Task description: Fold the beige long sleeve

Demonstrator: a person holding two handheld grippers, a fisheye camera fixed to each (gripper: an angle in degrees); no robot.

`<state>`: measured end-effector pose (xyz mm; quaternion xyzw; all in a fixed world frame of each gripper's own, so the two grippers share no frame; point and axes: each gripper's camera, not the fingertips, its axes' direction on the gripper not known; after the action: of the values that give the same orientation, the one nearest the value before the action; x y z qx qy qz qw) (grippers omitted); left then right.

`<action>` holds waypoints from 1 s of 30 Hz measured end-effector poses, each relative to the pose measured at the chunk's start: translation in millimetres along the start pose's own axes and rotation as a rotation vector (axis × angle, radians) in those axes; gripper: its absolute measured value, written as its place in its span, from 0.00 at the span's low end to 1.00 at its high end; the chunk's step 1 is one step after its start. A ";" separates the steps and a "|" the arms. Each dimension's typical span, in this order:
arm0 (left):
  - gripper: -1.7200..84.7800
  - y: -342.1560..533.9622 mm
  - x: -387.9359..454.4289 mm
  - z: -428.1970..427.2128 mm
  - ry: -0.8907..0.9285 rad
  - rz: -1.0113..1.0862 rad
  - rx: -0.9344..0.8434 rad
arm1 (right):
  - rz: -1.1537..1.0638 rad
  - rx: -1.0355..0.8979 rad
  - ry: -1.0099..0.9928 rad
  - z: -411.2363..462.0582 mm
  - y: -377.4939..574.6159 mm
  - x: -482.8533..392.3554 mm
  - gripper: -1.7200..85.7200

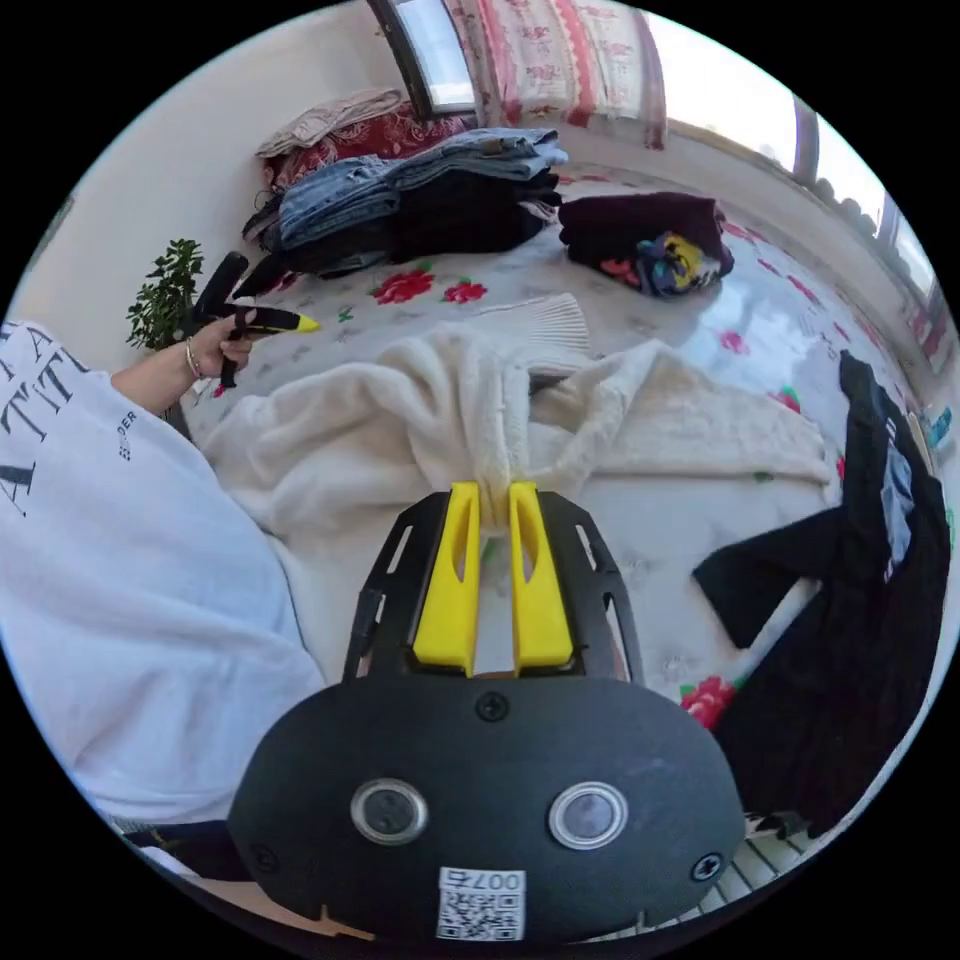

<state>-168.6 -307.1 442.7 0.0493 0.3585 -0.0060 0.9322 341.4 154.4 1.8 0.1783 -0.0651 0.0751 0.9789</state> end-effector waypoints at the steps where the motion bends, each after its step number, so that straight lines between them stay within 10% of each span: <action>1: 0.09 -11.7 0.4 11.6 0.014 0.014 -0.024 | 0.067 -0.051 -0.012 1.5 28.8 -1.4 0.07; 11: 0.07 -95.4 93.4 230.3 0.214 0.284 -0.601 | 0.421 -0.008 0.003 10.7 77.9 -22.3 0.07; 18: 0.01 35.3 199.3 126.1 0.171 0.791 -0.310 | 0.430 -0.082 0.112 16.7 73.7 -20.4 0.07; 30: 0.05 119.4 176.5 102.0 0.130 0.545 -0.193 | 0.474 -0.065 0.060 29.9 68.0 -3.7 0.08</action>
<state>36.2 -193.8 410.4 0.0553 0.3900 0.2819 0.8749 323.2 206.1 52.1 0.1243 -0.0784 0.3059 0.9406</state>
